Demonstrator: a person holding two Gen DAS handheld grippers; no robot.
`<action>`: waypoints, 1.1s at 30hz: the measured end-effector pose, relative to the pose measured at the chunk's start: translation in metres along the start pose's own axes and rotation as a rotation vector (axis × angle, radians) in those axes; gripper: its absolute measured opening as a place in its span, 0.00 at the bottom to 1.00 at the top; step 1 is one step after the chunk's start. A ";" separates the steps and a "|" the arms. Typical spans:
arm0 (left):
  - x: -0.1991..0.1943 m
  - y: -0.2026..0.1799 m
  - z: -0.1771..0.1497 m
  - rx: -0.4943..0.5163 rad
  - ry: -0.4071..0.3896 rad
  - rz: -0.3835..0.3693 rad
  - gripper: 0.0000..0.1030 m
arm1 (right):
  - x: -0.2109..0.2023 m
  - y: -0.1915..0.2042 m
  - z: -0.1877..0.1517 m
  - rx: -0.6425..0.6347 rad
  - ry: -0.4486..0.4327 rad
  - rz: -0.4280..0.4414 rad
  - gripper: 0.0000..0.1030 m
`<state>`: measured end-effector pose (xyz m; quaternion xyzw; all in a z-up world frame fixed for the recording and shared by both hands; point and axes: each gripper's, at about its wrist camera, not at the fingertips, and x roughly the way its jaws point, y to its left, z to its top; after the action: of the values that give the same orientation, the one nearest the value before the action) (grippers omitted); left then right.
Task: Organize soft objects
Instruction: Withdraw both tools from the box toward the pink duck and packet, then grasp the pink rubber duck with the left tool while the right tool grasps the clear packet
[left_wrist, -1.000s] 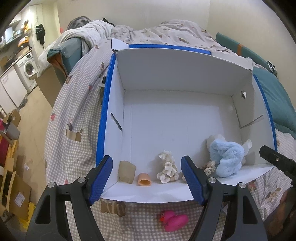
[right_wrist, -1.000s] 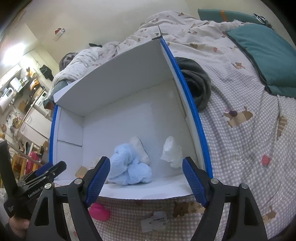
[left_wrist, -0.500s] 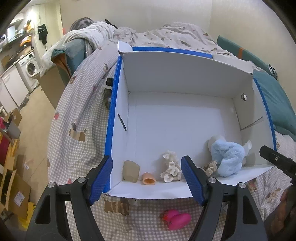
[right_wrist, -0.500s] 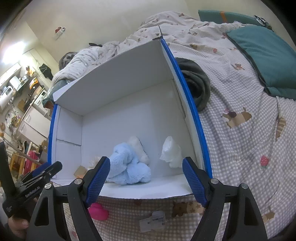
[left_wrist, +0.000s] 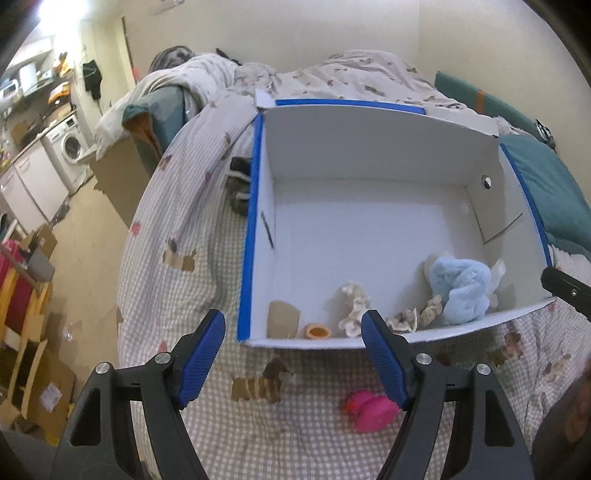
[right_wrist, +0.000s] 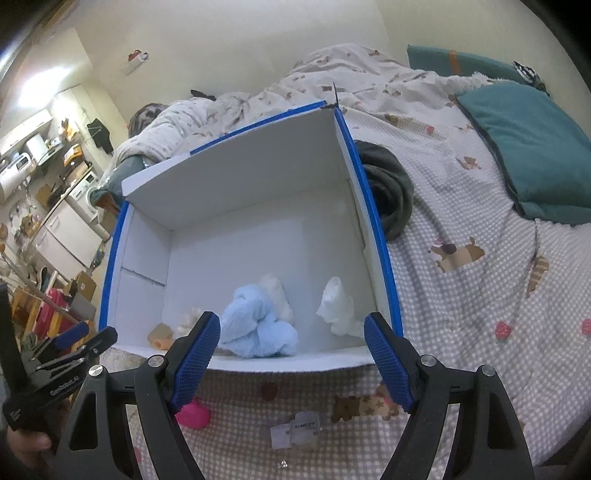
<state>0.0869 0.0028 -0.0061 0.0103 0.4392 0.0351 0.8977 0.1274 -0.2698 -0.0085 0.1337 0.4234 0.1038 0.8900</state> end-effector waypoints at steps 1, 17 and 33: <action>-0.001 0.002 -0.003 -0.007 0.004 0.000 0.72 | -0.003 0.001 -0.002 -0.001 -0.002 0.001 0.83; -0.008 -0.006 -0.040 -0.021 0.092 -0.041 0.72 | -0.013 0.005 -0.042 0.060 0.088 0.013 0.83; 0.037 -0.025 -0.063 -0.031 0.351 -0.109 0.72 | 0.021 -0.007 -0.068 0.151 0.285 -0.114 0.83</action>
<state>0.0609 -0.0204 -0.0747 -0.0335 0.5885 -0.0055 0.8078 0.0875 -0.2603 -0.0675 0.1600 0.5589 0.0388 0.8127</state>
